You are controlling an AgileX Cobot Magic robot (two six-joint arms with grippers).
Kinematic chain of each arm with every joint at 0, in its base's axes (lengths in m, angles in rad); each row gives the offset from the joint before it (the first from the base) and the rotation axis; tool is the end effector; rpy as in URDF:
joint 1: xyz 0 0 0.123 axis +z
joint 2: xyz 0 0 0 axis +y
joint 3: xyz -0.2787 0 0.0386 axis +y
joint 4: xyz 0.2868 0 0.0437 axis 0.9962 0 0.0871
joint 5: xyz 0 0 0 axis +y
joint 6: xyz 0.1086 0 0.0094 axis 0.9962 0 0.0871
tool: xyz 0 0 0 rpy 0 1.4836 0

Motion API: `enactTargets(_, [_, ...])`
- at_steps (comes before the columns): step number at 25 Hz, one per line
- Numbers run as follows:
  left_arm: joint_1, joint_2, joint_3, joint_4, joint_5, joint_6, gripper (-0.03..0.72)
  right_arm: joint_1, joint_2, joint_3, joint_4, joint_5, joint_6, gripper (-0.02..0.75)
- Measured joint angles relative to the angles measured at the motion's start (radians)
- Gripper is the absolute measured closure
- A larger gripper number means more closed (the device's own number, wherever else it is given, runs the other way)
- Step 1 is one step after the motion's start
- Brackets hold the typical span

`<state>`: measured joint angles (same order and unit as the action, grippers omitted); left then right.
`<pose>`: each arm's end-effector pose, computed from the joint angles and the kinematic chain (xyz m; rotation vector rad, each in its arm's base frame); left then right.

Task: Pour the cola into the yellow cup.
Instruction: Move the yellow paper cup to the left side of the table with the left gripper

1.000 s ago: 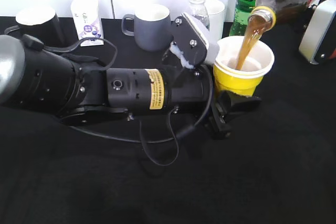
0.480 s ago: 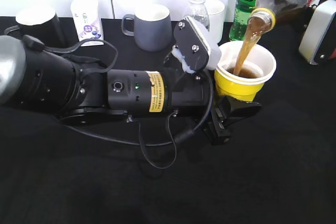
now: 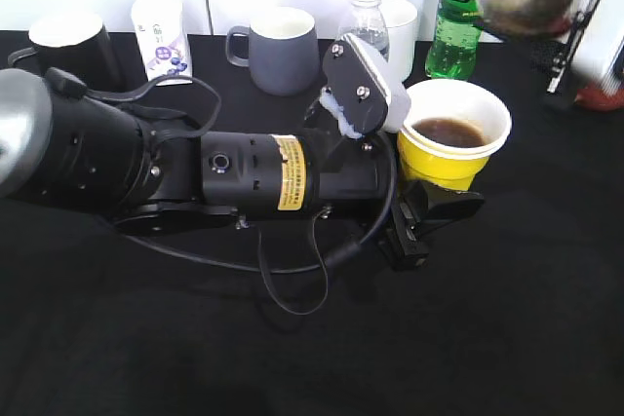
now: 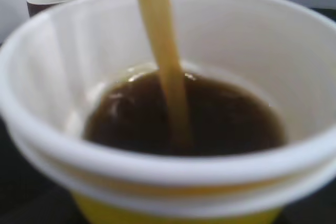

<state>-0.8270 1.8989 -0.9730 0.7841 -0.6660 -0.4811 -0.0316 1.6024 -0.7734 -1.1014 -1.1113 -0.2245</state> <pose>0.2538 -0.3460 0.1395 1.2150 1.5400 -0.8584 0.3415 0.0763 0.2183 -1.2488 0.9543 -0.0373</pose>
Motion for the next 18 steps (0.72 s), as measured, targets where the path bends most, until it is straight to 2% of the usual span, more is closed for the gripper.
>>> enactTargets(3, [0.0, 0.0, 0.0, 0.0, -0.042, 0.0, 0.249, 0.0, 0.0, 0.0, -0.006, 0.0, 0.408, 0.246])
enactTargets(7, [0.0, 0.0, 0.0, -0.016, -0.083, 0.0, 0.249, 0.0, 0.0, 0.0, -0.014, 0.0, 1.065, 0.246])
enactTargets(9, [0.01, 0.0, 0.0, -0.016, -0.085, 0.0, 0.249, 0.0, 0.0, 0.0, -0.014, 0.0, 1.136, 0.246])
enactTargets(12, [0.08, -0.021, 0.0, -0.043, -0.078, 0.0, 0.249, 0.0, 0.0, 0.0, -0.014, 0.0, 1.148, 0.246])
enactTargets(18, [0.203, -0.144, 0.0, -0.045, 0.107, 0.0, 0.249, 0.0, 0.0, 0.0, 0.007, 0.0, 1.15, 0.246])
